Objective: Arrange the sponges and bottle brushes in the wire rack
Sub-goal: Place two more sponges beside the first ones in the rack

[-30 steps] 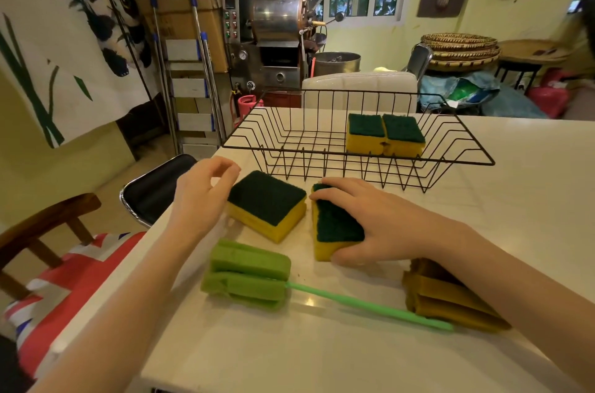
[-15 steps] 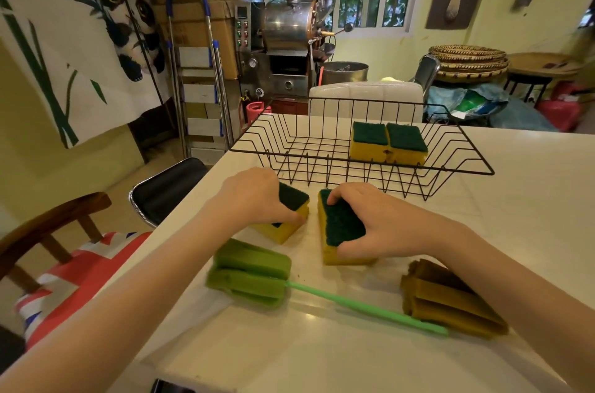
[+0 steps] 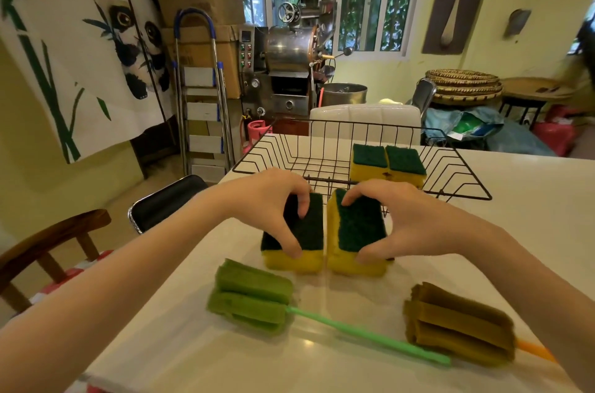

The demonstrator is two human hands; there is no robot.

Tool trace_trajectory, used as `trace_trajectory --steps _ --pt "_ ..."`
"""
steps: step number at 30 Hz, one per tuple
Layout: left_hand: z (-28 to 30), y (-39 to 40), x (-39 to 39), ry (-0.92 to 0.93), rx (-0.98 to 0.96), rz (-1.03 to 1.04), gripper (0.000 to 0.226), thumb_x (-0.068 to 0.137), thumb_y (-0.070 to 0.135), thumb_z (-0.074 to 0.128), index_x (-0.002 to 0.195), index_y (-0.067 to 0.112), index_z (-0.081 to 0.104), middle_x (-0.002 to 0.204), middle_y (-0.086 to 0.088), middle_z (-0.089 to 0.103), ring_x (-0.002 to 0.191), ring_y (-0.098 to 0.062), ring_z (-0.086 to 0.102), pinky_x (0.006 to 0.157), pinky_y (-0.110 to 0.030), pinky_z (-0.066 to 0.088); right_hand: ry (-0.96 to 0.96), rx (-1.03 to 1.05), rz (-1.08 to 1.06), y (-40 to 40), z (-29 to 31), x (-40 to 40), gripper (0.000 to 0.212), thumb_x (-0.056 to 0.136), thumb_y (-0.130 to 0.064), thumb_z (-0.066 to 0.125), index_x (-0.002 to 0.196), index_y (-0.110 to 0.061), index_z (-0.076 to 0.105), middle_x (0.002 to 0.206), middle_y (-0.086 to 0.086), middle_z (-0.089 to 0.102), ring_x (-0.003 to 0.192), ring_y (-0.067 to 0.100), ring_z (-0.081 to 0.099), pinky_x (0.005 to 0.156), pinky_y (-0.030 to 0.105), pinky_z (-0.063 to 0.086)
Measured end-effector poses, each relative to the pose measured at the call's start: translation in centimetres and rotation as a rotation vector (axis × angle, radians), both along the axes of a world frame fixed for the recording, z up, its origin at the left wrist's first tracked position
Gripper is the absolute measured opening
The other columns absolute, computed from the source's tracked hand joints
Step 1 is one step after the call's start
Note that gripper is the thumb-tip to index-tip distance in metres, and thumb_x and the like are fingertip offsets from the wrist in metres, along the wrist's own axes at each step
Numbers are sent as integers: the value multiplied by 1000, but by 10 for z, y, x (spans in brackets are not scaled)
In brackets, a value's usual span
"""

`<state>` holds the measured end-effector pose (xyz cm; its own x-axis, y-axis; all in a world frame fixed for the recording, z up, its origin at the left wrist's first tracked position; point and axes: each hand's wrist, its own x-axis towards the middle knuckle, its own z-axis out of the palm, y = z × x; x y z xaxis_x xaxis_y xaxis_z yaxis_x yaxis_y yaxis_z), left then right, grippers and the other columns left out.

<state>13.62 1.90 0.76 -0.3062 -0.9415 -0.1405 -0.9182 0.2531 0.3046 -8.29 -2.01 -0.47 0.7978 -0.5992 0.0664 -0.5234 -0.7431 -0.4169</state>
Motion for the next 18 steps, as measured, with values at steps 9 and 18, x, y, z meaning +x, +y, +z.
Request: trace_trajectory --steps 9,18 --pt "52 -28 14 116 -177 -137 38 58 25 81 77 35 50 139 15 36 130 -12 29 102 -33 39 -255 -18 -65 -27 40 -13 58 58 -35 81 105 -43 48 112 -24 49 106 -5 48 71 5 49" --pt "46 -117 38 104 -297 -111 39 57 19 81 84 24 53 139 8 38 120 -11 33 85 -18 41 -285 -117 -155 -93 44 17 63 61 -29 81 114 -30 48 113 -8 50 108 13 48 84 20 48"
